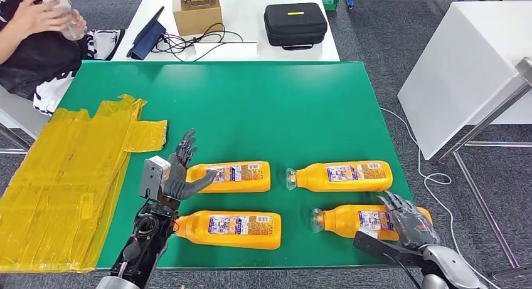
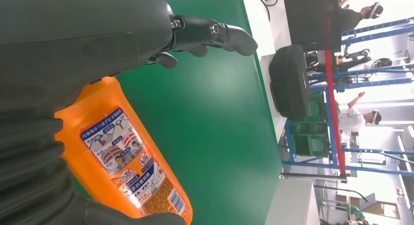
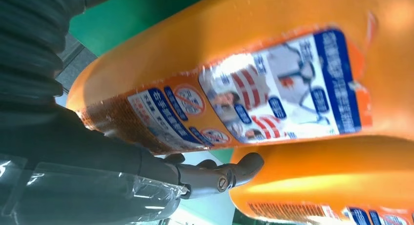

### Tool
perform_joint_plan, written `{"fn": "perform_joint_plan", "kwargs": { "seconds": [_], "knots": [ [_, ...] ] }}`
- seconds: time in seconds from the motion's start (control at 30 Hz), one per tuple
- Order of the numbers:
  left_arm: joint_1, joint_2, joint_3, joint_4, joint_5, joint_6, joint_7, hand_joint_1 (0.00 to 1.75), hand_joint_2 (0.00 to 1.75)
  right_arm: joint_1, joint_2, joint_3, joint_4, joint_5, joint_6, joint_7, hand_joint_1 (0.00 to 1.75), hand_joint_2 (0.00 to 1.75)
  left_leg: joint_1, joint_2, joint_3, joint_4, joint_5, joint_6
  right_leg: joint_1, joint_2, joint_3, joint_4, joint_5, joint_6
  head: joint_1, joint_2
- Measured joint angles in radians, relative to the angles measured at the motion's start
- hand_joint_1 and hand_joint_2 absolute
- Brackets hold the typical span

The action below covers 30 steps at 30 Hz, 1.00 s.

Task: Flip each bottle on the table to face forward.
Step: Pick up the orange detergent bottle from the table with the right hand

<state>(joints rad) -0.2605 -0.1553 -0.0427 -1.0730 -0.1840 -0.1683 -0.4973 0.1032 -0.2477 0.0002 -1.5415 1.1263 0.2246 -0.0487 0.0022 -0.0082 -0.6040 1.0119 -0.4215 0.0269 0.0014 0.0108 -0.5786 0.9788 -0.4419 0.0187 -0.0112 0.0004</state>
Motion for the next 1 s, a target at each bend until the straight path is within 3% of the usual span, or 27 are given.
{"fn": "perform_joint_plan", "kwargs": {
  "seconds": [0.37,0.5,0.53,1.0],
  "knots": [
    [-0.006,0.002,0.000,0.018,0.018,-0.005,0.004,0.00,1.75,0.032,-0.035,0.000,-0.017,-0.010,0.031,0.029,0.00,1.75,0.000,0.000,0.000,0.000,0.000,0.000,0.000,0.000,0.001,0.000,0.000,0.000,0.000,0.000],
    [-0.007,0.002,0.000,0.024,0.020,-0.003,0.004,0.00,1.75,0.045,-0.036,-0.003,-0.029,-0.006,0.034,0.041,1.69,1.75,0.000,0.000,0.001,0.000,0.000,0.000,0.000,0.000,0.001,0.000,0.000,0.000,0.000,0.000],
    [-0.007,0.002,0.000,0.026,0.021,-0.002,0.004,0.00,1.75,0.047,-0.036,-0.003,-0.031,-0.004,0.034,0.043,1.75,1.75,0.000,0.000,0.001,0.000,0.000,0.000,0.000,0.000,0.001,0.000,0.000,0.000,0.000,0.000],
    [-0.009,0.002,0.000,0.037,0.027,0.001,0.004,0.00,1.75,0.052,-0.030,-0.008,-0.040,0.009,0.030,0.043,1.75,1.75,0.000,0.000,0.001,0.000,0.000,0.000,0.000,0.000,0.001,0.000,0.000,0.000,0.000,0.000]
  ]
}}
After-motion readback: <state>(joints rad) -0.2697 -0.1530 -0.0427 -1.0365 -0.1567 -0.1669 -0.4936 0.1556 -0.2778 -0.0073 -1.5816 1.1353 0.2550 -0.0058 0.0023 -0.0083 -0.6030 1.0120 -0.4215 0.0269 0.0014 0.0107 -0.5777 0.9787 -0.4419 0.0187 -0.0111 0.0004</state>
